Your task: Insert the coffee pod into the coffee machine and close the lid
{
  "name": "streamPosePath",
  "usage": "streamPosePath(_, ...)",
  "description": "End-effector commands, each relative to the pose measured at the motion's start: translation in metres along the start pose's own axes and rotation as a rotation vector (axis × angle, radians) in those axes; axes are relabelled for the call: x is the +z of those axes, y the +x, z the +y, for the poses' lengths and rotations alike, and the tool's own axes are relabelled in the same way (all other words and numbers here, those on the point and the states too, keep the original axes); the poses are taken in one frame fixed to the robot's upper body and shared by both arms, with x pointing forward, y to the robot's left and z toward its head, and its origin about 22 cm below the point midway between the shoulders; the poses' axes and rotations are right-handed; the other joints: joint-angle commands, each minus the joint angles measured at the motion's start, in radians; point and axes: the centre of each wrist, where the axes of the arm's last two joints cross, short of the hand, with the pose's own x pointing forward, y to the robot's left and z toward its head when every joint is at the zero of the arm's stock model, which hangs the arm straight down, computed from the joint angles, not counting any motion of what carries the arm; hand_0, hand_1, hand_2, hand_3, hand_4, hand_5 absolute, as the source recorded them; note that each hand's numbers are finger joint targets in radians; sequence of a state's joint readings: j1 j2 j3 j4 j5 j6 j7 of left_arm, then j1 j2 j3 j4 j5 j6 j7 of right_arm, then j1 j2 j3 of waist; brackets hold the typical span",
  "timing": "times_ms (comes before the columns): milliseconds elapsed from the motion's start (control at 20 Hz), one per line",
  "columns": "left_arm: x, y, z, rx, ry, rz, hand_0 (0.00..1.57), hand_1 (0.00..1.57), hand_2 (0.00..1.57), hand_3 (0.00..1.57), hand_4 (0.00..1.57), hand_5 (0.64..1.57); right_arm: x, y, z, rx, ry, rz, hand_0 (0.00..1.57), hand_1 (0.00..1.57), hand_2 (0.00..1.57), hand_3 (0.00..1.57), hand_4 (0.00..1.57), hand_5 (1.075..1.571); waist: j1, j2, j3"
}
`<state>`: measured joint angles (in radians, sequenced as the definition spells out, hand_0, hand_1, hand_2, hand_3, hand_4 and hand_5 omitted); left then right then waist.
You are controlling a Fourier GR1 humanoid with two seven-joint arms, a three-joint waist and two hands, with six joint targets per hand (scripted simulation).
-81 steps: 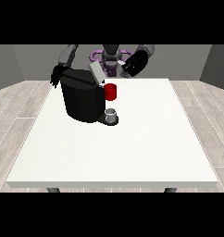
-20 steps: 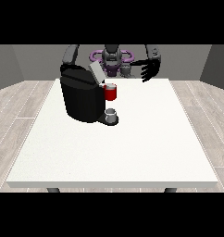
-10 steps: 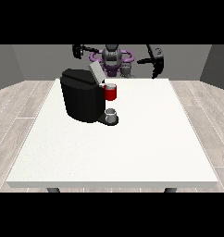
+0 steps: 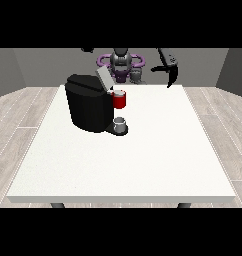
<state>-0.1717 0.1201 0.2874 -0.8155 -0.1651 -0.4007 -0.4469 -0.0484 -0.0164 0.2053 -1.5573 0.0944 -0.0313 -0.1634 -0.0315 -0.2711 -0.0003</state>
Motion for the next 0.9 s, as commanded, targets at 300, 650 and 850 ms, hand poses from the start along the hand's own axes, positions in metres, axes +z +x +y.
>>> streamPosePath(300, -0.024, 0.031, -0.036, 0.020, -0.090, -0.173, 0.00, 0.00, 0.00, 0.00, 0.17, 1.571, -0.055, 0.033, -0.002, 0.132, -0.102, -0.088, 0.00, 0.00, 0.00, 0.00, 0.28, 1.571, 0.123, 0.190, 0.0004)
streamPosePath(650, -0.017, 0.052, -0.021, -0.044, -0.120, -0.266, 0.00, 0.00, 0.00, 0.00, 0.21, 1.571, -0.080, 0.031, 0.004, 0.154, -0.158, -0.095, 0.00, 0.00, 0.00, 0.00, 0.34, 1.571, 0.147, 0.262, 0.0004)
streamPosePath(850, -0.013, 0.064, -0.043, -0.043, -0.139, -0.254, 0.00, 0.00, 0.00, 0.00, 0.28, 1.571, -0.087, 0.020, -0.015, 0.141, -0.188, -0.046, 0.00, 0.00, 0.00, 0.00, 0.35, 1.571, 0.176, 0.236, 0.0006)
